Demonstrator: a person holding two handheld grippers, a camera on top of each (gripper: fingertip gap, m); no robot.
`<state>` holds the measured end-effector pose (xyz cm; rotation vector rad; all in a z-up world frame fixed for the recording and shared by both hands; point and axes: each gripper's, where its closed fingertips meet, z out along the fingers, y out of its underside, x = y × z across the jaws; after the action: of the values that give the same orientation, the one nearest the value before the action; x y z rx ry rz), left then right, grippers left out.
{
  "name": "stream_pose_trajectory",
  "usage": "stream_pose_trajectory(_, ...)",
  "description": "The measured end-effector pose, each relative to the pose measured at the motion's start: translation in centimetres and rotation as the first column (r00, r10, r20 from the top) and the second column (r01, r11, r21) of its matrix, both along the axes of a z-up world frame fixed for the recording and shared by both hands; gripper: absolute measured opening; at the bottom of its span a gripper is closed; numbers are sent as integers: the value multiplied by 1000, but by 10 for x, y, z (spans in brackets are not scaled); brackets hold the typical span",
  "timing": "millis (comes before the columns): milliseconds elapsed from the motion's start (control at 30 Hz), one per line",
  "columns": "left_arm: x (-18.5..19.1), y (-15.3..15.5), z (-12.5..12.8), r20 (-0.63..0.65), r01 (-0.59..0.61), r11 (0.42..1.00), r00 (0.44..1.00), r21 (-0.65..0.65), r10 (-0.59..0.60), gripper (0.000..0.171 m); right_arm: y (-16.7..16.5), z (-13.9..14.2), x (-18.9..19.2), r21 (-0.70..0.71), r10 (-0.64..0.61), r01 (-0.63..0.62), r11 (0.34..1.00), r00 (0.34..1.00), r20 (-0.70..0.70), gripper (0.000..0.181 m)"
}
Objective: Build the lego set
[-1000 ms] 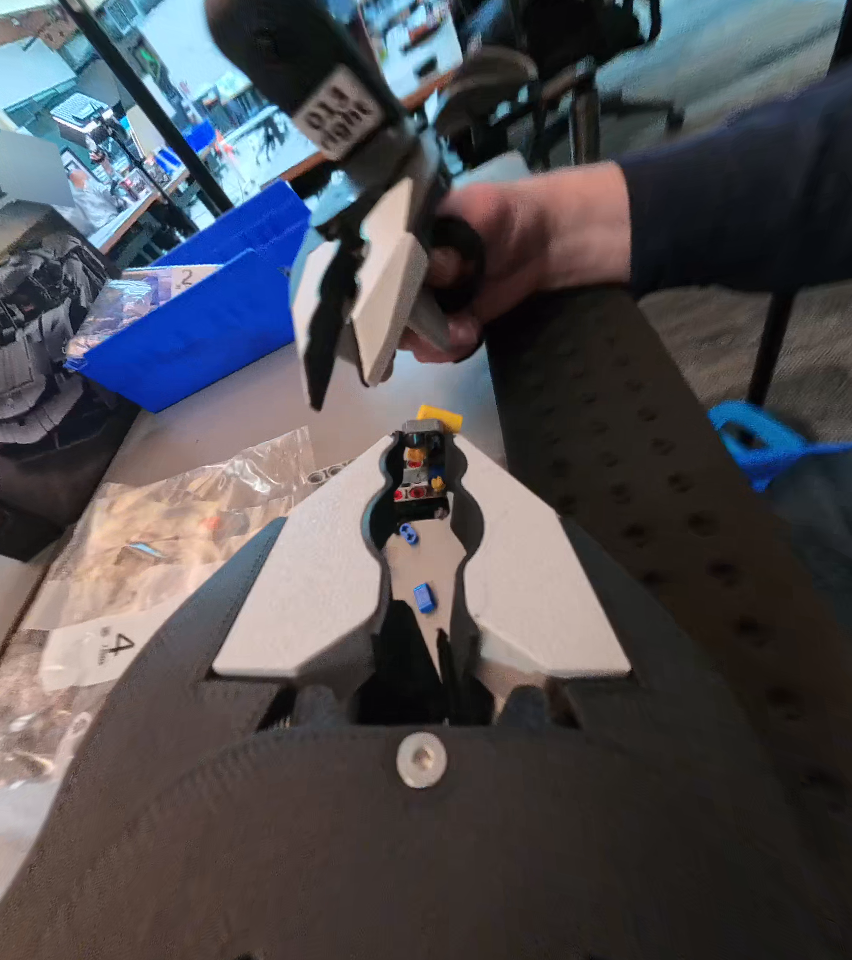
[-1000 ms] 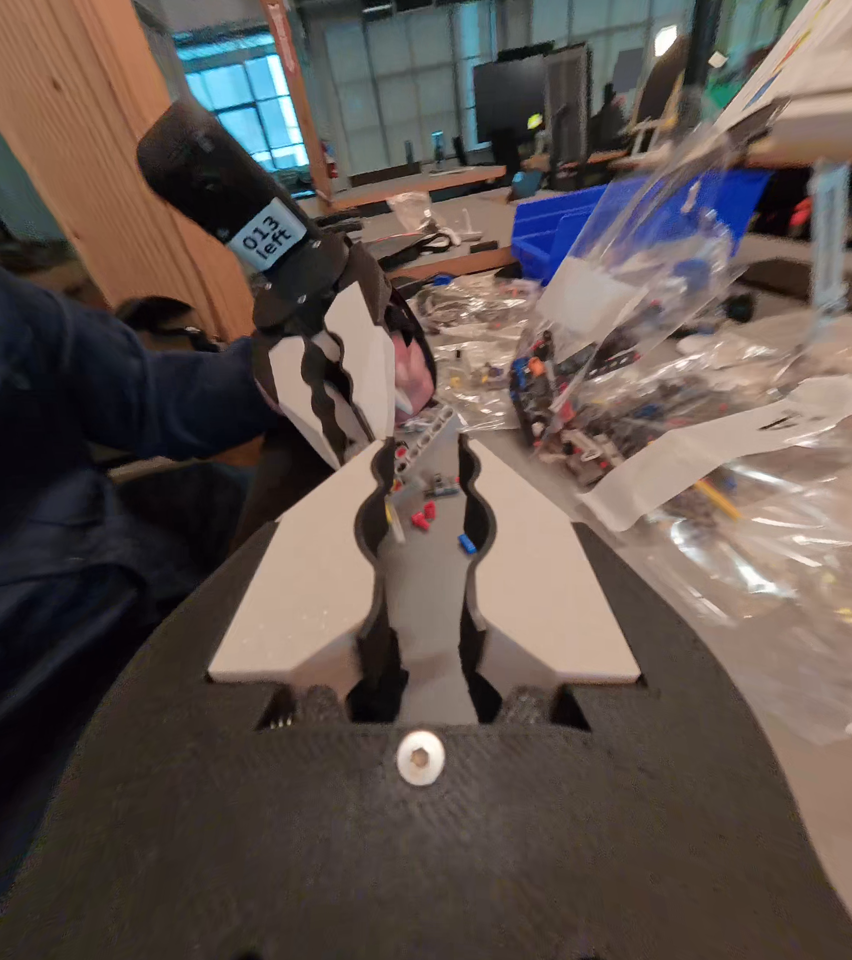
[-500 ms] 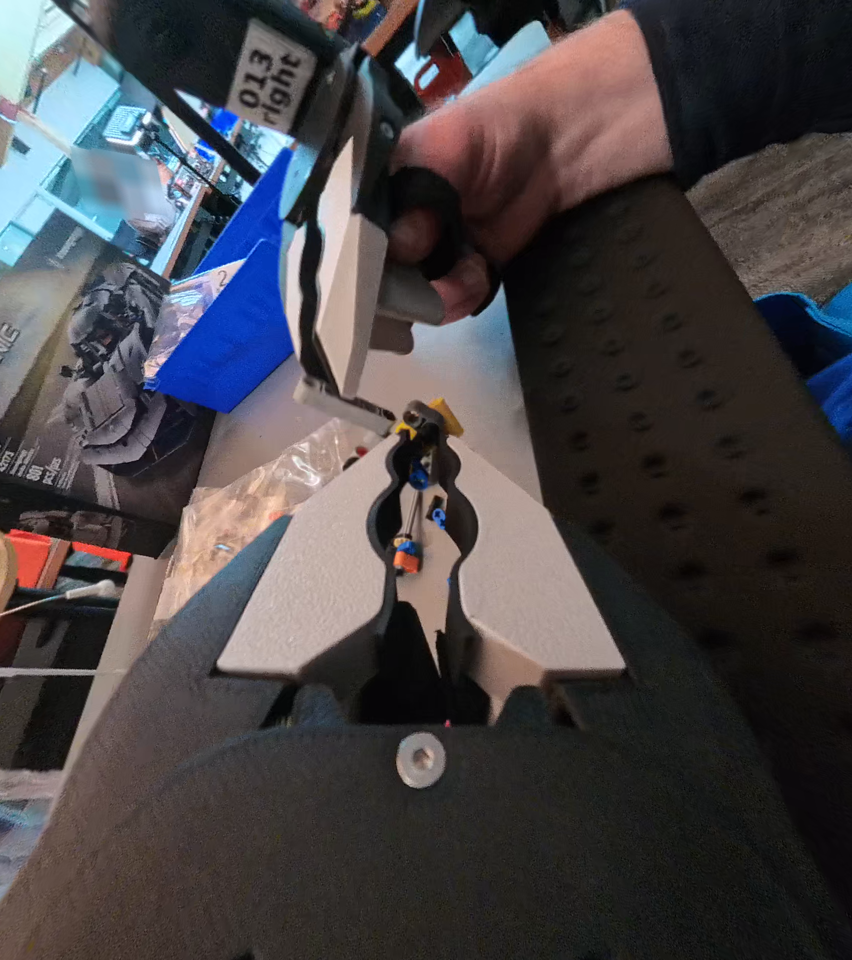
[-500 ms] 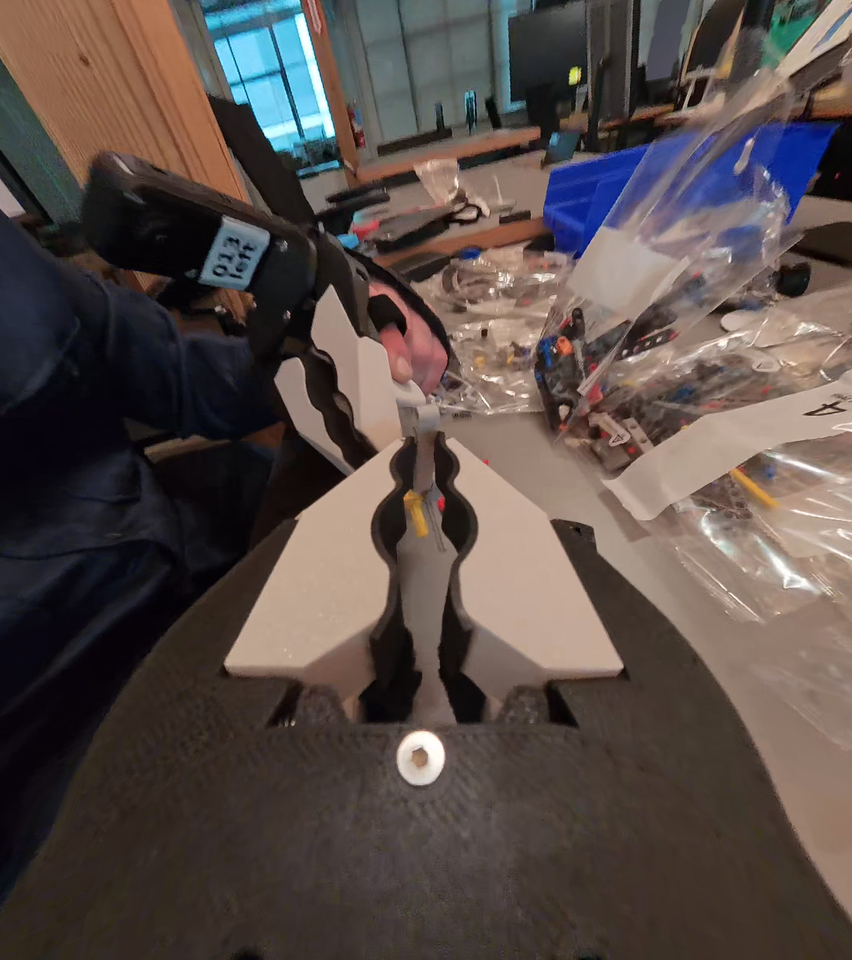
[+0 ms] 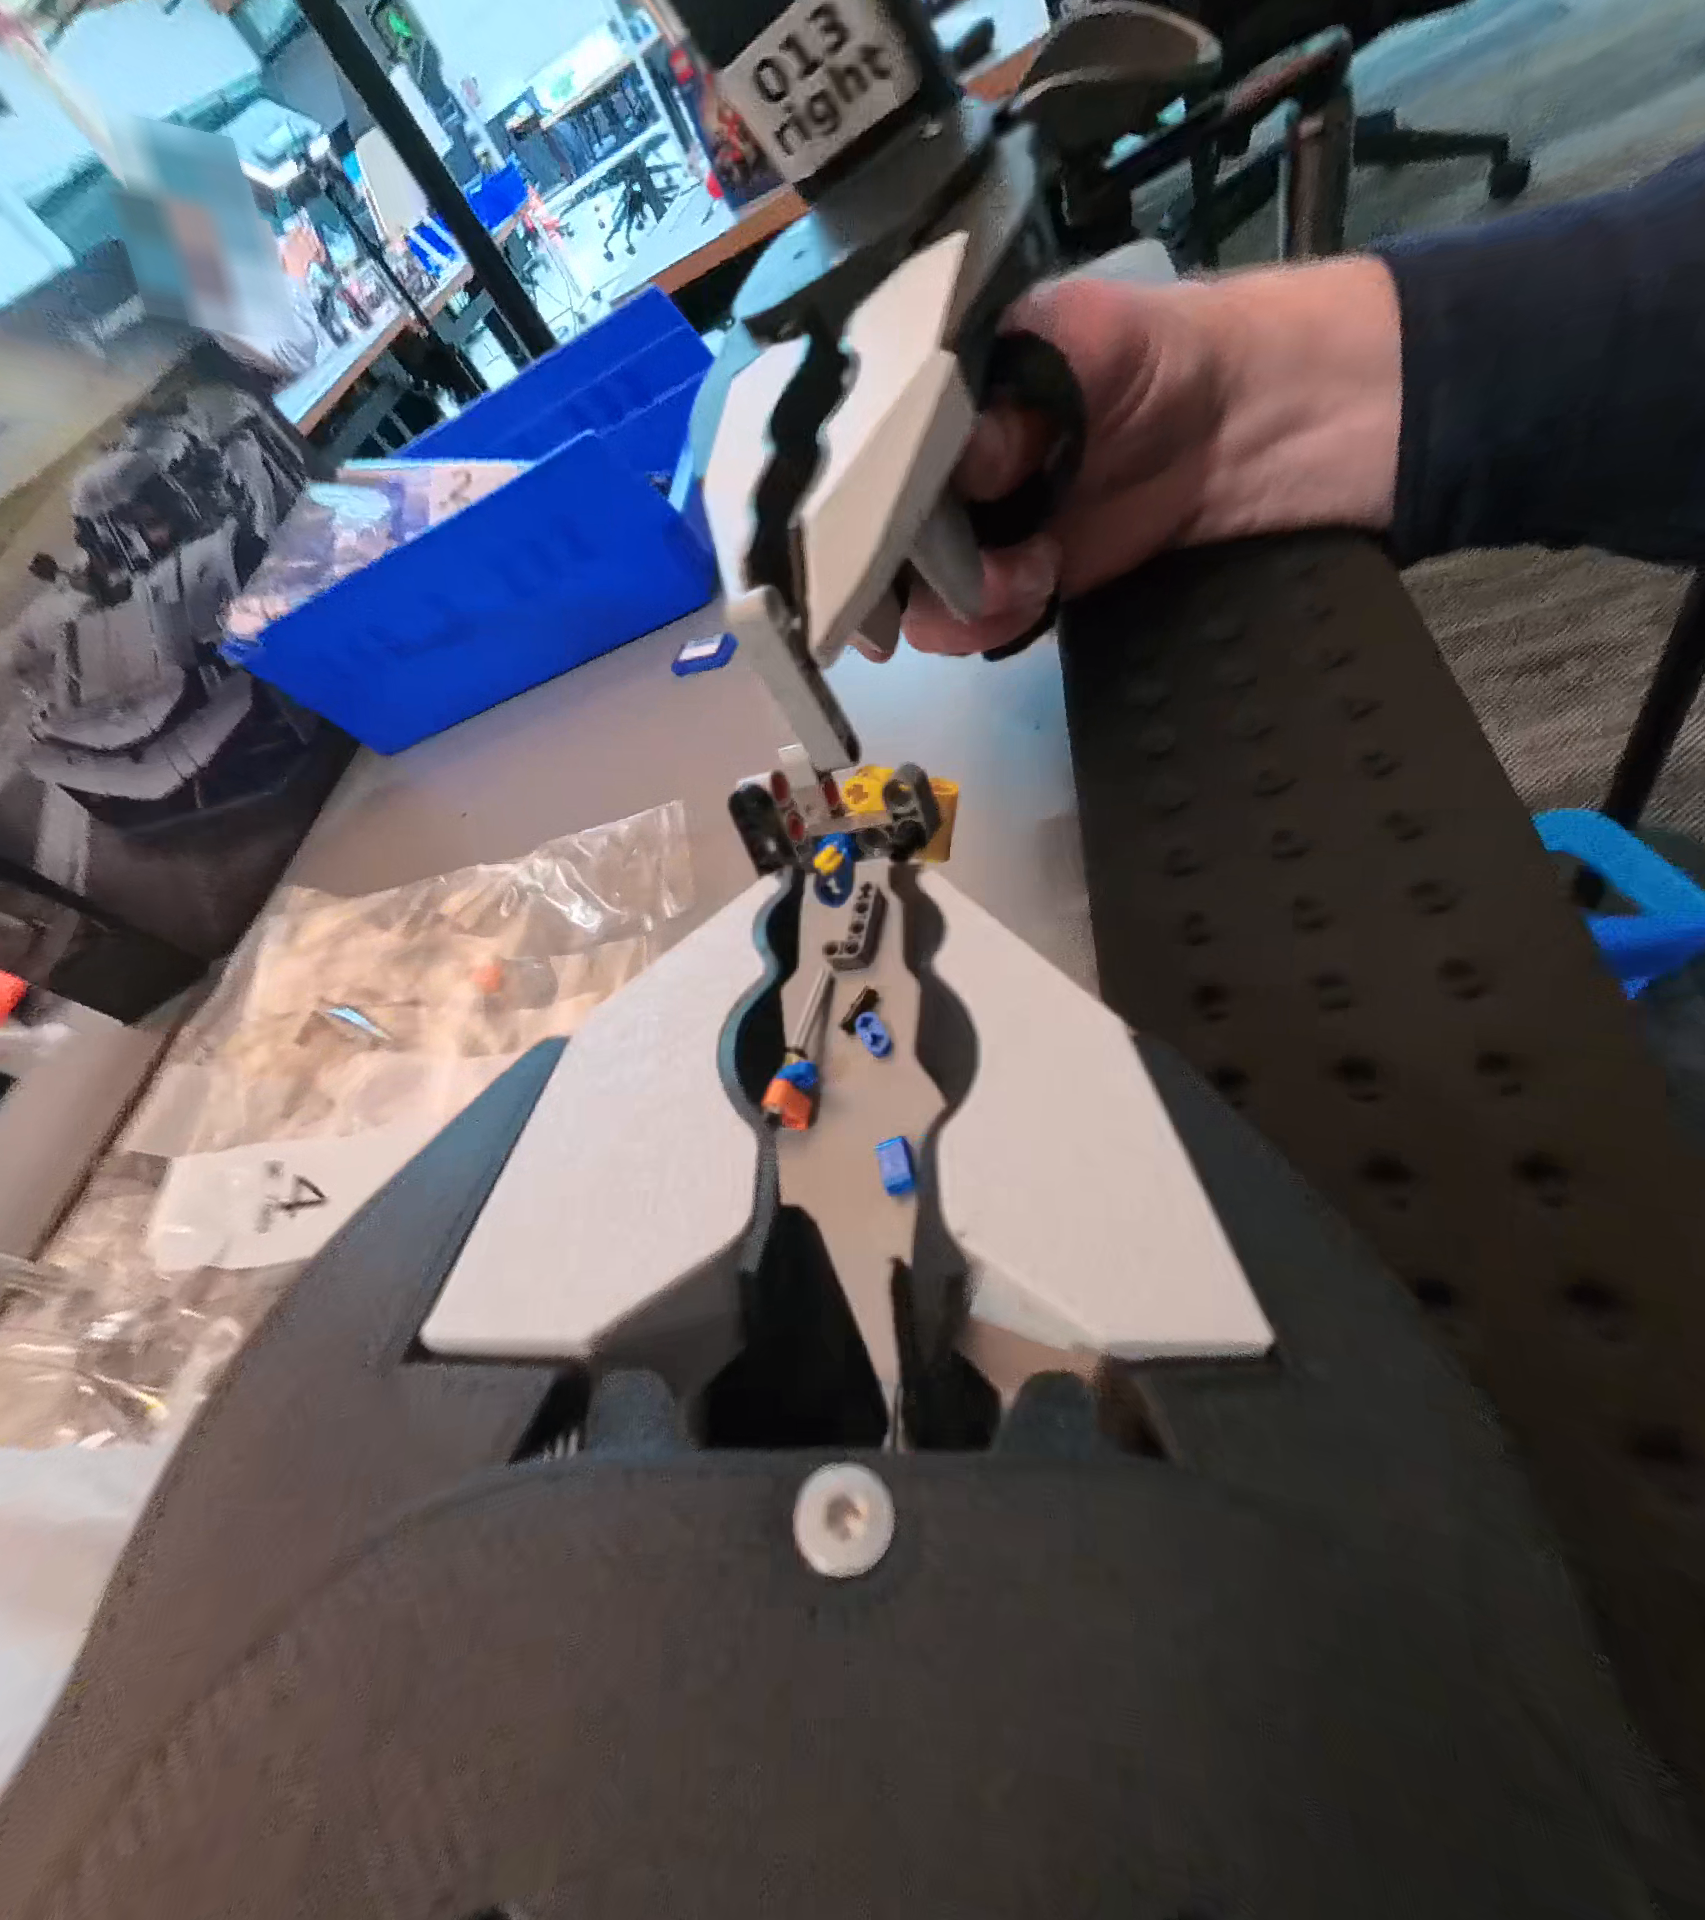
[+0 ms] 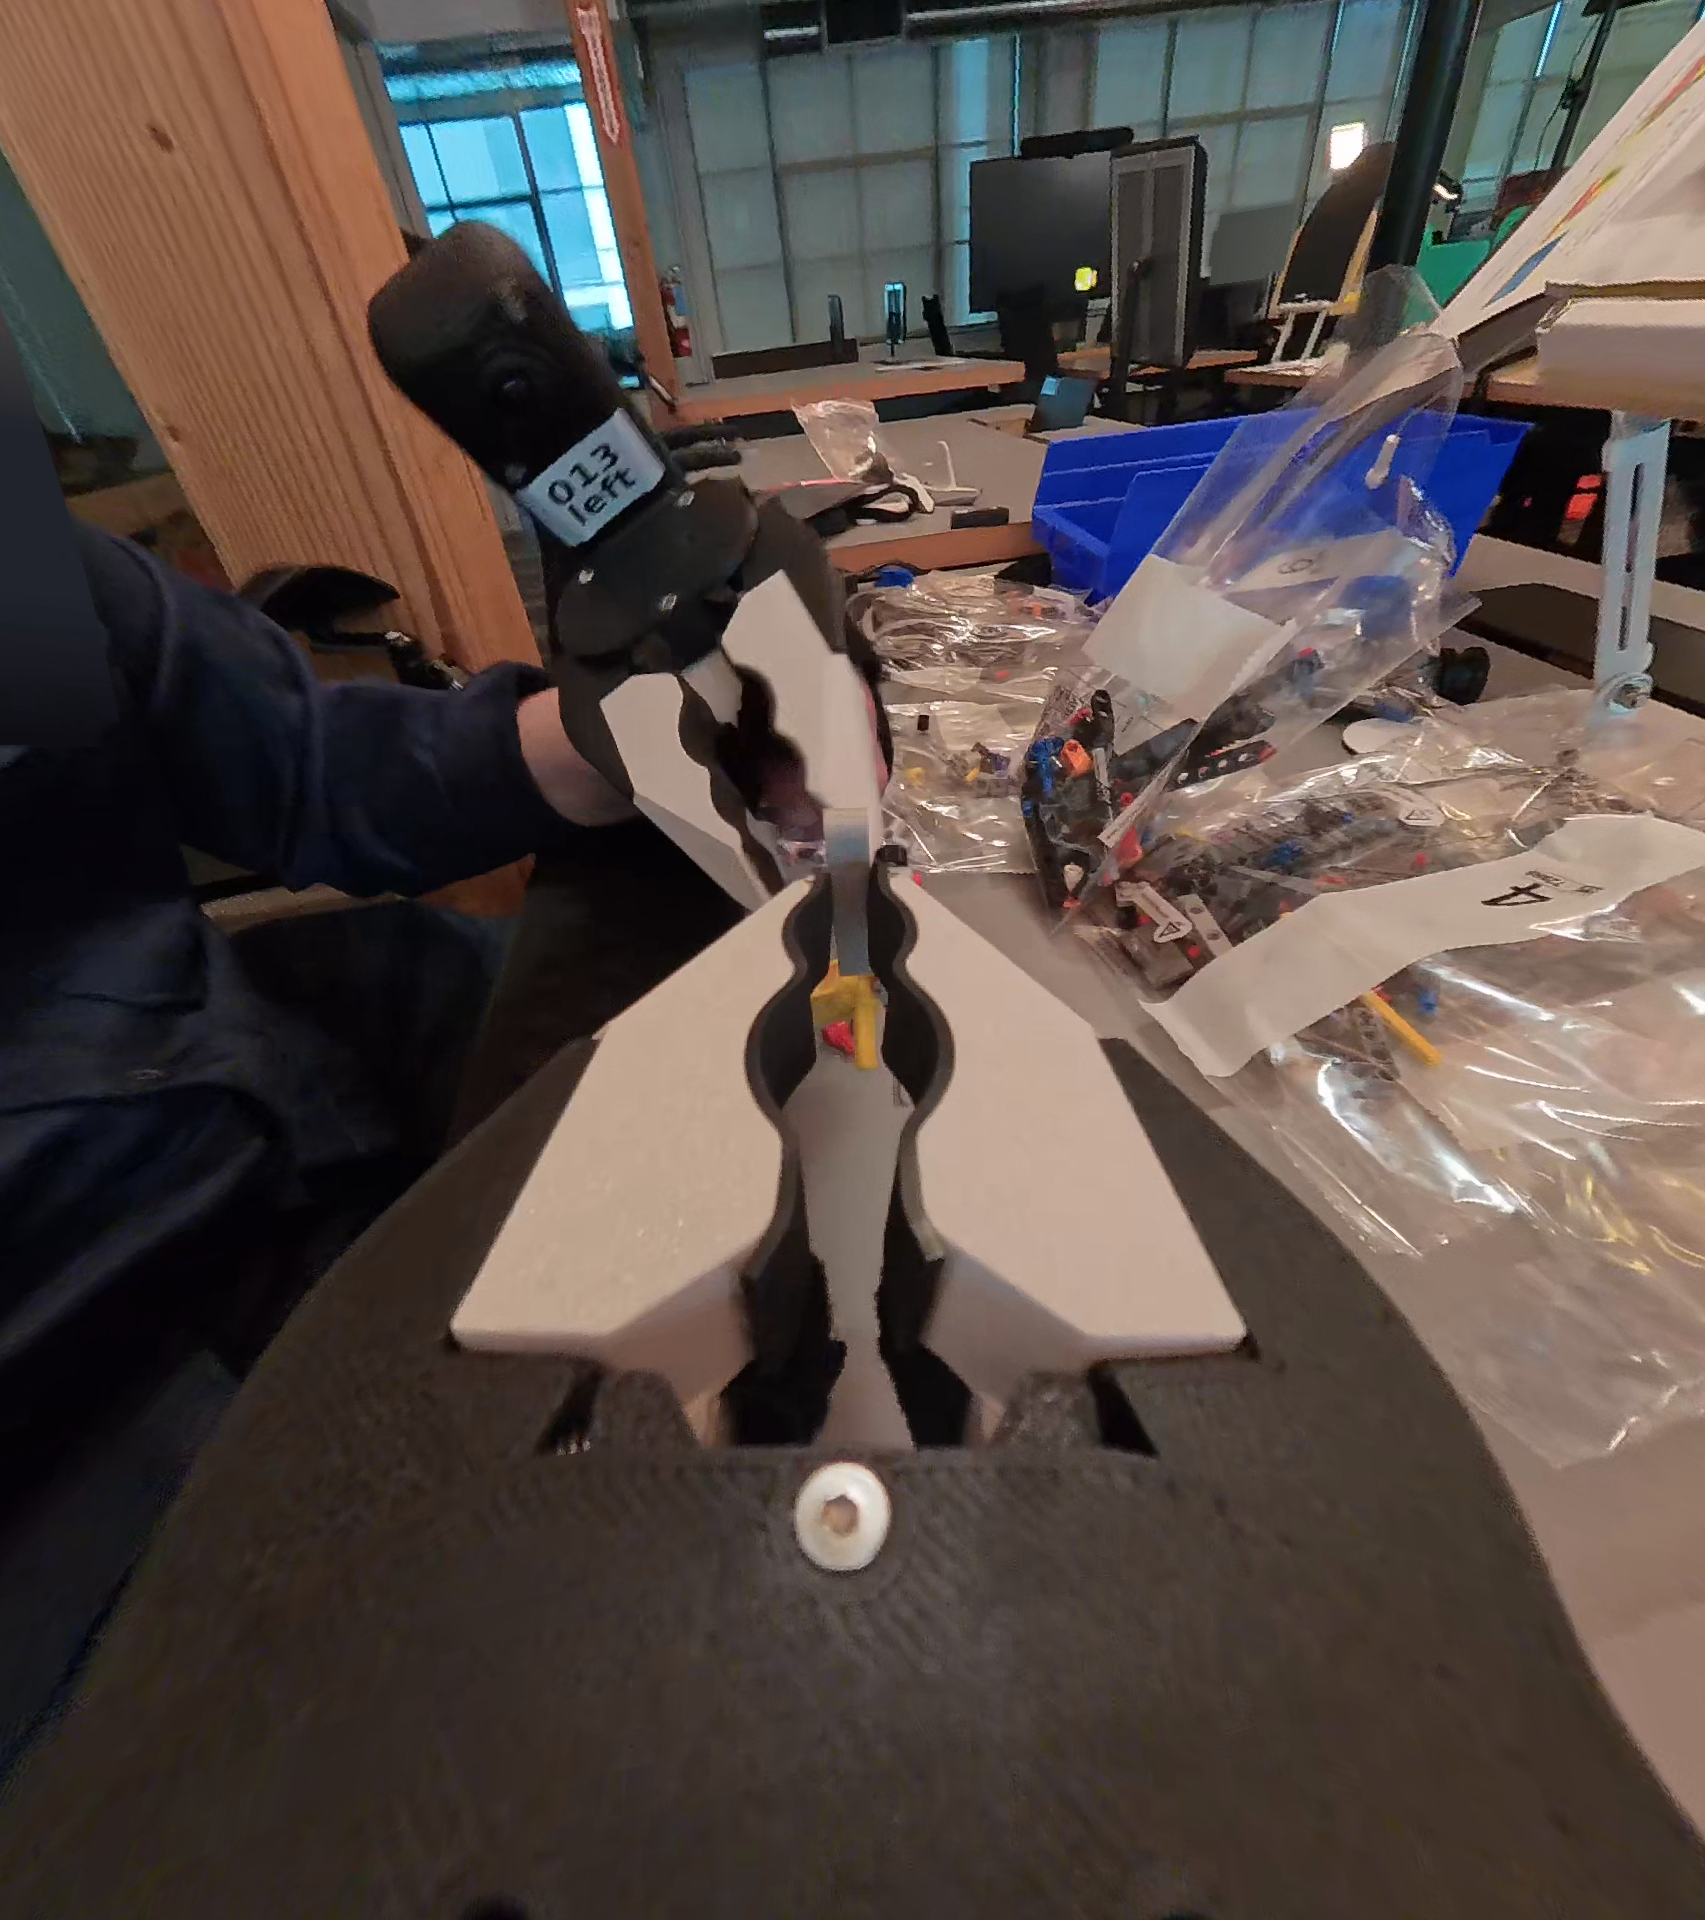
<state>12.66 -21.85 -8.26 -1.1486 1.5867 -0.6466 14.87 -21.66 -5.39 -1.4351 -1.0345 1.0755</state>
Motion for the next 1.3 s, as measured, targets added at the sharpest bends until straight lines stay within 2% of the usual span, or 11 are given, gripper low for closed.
stream_pose_trajectory(133, 5, 8, -2, 21, -21, 986, 999, -162, 24, 91, 0, -4, -5, 23, -5, 4, 1000, 999, 34, 4)
stream_pose_trajectory(200, 10, 9, -7, 1, -37, 981, 999, -189, 38, 111, -1, -7, -8, 26, 1, -2, 1000, 999, 53, 4)
stream_pose_trajectory(333, 20, -2, -24, -82, -12, 990, 997, -137, 1, 82, -7, -3, -15, 66, 24, -28, 997, 998, 50, 5)
stream_pose_trajectory(400, 23, -7, -27, -101, 5, 993, 995, -120, -17, 42, -10, -5, -17, 64, 38, -42, 997, 998, 57, 5)
stream_pose_trajectory(600, 19, -1, -19, -77, -20, 998, 997, -67, 15, 37, -10, -3, -18, 115, 21, -27, 993, 998, 53, 6)
stream_pose_trajectory(700, 19, 0, -25, -114, -35, 999, 993, -19, 32, 37, -11, -11, -23, 115, 25, -36, 993, 995, 95, 20)
stream_pose_trajectory(900, 18, 0, -25, -124, -44, 999, 991, 17, 46, 37, -8, -19, -25, 148, -10, -15, 989, 986, 169, 7)
stream_pose_trajectory(1100, 17, -2, -23, -109, -18, 1000, 994, -6, 17, 37, -13, -19, -25, 42, 69, -75, 996, 988, 138, 7)
stream_pose_trajectory(1167, 12, 12, -19, -102, -85, 996, 991, 23, 87, 36, -27, -18, -23, 27, 172, -177, 984, 977, 124, 6)
stream_pose_trajectory(1233, 4, 17, 0, -3, -71, 992, 997, -103, 72, 35, -22, -13, -15, 9, 168, -170, 985, 982, 84, 6)
stream_pose_trajectory(1300, 3, 21, 1, -4, -95, 992, 996, -81, 95, 36, -18, -20, -18, -34, 166, -164, 986, 980, 107, 6)
